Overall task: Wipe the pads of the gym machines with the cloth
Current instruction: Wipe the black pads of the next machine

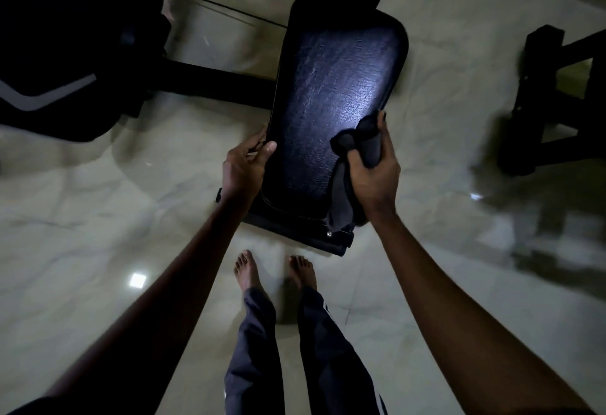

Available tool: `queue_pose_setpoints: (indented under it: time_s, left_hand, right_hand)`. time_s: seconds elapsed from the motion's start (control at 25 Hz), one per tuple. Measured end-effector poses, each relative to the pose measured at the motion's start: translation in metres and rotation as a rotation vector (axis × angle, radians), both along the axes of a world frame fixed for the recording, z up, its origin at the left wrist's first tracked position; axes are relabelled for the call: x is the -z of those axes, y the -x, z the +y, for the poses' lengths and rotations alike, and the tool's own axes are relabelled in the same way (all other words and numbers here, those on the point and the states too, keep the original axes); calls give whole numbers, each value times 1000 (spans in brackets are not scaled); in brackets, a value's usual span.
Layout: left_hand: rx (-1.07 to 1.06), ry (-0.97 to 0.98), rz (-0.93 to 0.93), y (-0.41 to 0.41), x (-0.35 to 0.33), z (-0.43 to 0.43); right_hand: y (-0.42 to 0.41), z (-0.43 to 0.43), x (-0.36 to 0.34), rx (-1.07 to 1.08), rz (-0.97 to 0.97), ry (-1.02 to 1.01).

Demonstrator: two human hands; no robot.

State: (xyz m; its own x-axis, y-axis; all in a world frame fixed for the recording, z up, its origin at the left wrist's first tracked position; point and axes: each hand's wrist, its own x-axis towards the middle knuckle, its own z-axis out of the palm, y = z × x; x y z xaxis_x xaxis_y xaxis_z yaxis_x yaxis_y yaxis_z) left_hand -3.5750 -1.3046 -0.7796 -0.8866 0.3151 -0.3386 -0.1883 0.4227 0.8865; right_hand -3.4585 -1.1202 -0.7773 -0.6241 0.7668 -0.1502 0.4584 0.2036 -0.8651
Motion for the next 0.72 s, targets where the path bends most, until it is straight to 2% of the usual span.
queue_pose_setpoints:
  time_s: [0.16,0.28,0.4,0.52,0.72]
  left_hand:
    - [-28,74,52,-6,-4,1]
    - [-17,58,21,-6,-3,-1]
    - [-35,38,-25,-2,-7,-1]
    - [-80,-6,-80,-3,-14,2]
    - [-77,60,-121,1,-8,-10]
  right_hand:
    - [-12,-14,1,57,-31,97]
    - [18,14,-8,175,-14,83]
    - [33,28,-13,184,-63,116]
    - [8,3,-10,161,-64,156]
    - [-47,-63,1,156,-126,235]
